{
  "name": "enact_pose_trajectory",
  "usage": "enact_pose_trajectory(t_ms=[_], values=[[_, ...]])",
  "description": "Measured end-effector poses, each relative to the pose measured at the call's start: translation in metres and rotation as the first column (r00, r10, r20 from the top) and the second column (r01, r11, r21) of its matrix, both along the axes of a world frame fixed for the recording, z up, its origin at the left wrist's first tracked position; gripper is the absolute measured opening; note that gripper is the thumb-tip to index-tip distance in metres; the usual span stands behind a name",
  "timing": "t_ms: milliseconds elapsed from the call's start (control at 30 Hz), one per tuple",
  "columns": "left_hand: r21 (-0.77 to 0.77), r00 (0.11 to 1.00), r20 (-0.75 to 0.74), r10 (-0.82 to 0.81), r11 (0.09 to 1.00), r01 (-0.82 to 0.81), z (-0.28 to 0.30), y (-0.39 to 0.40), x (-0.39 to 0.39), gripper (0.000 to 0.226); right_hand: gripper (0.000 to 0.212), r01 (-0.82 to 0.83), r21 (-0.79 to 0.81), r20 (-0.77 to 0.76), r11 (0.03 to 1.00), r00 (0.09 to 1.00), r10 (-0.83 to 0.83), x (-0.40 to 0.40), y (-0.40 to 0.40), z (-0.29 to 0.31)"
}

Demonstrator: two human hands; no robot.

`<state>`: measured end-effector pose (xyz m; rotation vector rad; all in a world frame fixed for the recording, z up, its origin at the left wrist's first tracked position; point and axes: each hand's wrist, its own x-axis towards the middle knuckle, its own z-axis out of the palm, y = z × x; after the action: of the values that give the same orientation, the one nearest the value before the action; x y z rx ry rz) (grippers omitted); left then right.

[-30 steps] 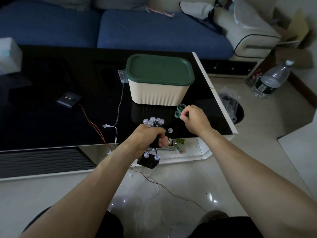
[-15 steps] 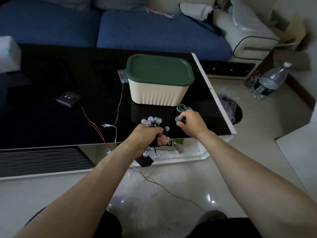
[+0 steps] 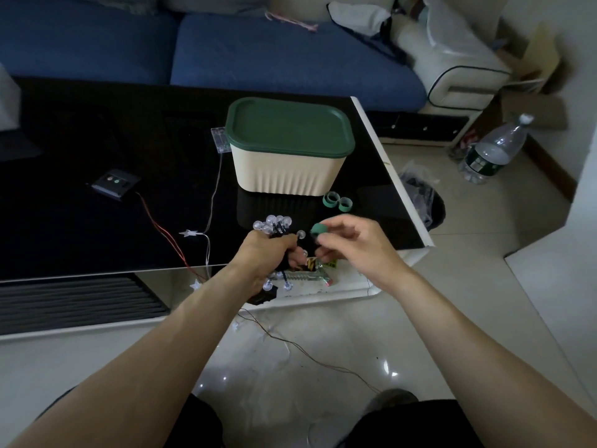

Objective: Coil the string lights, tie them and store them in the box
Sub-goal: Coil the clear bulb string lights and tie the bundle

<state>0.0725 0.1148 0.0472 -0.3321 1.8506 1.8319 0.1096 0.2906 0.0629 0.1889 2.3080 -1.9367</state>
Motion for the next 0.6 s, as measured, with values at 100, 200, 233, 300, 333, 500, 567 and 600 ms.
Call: enact_pose_trajectory(t_ms=[100, 200, 233, 300, 333, 500, 567, 600], values=[[-0.039, 1.000, 0.010, -0.024, 0.999, 0.024, 0.000, 0.004, 0.005, 0.020, 0.016, -0.068, 0.048, -0.003, 0.997, 0.998, 0.068, 0.021, -0.011, -0.006], [-0.020, 0.995, 0.038, -0.092, 0.995, 0.093, 0.000, 0.004, 0.010, 0.029, 0.018, -0.087, 0.188, -0.051, 0.978, 0.994, 0.098, 0.033, -0.016, -0.014], [0.000, 0.991, 0.038, -0.131, 0.991, 0.131, 0.000, 0.003, 0.012, 0.033, 0.018, -0.076, 0.213, -0.055, 0.974, 0.994, 0.090, 0.035, -0.015, -0.015], [0.017, 0.974, 0.028, -0.226, 0.974, 0.226, 0.002, 0.001, 0.015, 0.034, 0.019, -0.064, 0.255, -0.026, 0.965, 0.997, 0.073, 0.039, -0.011, -0.016], [0.016, 0.963, 0.019, -0.267, 0.964, 0.267, 0.002, 0.000, 0.016, 0.030, 0.018, -0.065, 0.272, -0.013, 0.960, 0.997, 0.071, 0.040, -0.009, -0.015], [0.029, 0.951, 0.023, -0.308, 0.951, 0.307, -0.001, 0.000, 0.015, 0.017, 0.025, -0.037, 0.175, 0.000, 0.984, 0.999, 0.037, 0.039, 0.005, -0.012], [0.034, 0.957, 0.004, -0.290, 0.957, 0.290, 0.000, 0.002, 0.014, 0.019, 0.028, -0.001, 0.183, -0.044, 0.983, 0.999, 0.009, 0.038, 0.007, -0.013], [0.031, 0.960, -0.004, -0.279, 0.960, 0.279, 0.000, 0.004, 0.014, 0.021, 0.027, 0.022, 0.193, -0.071, 0.981, 0.997, -0.008, 0.039, 0.008, -0.014]])
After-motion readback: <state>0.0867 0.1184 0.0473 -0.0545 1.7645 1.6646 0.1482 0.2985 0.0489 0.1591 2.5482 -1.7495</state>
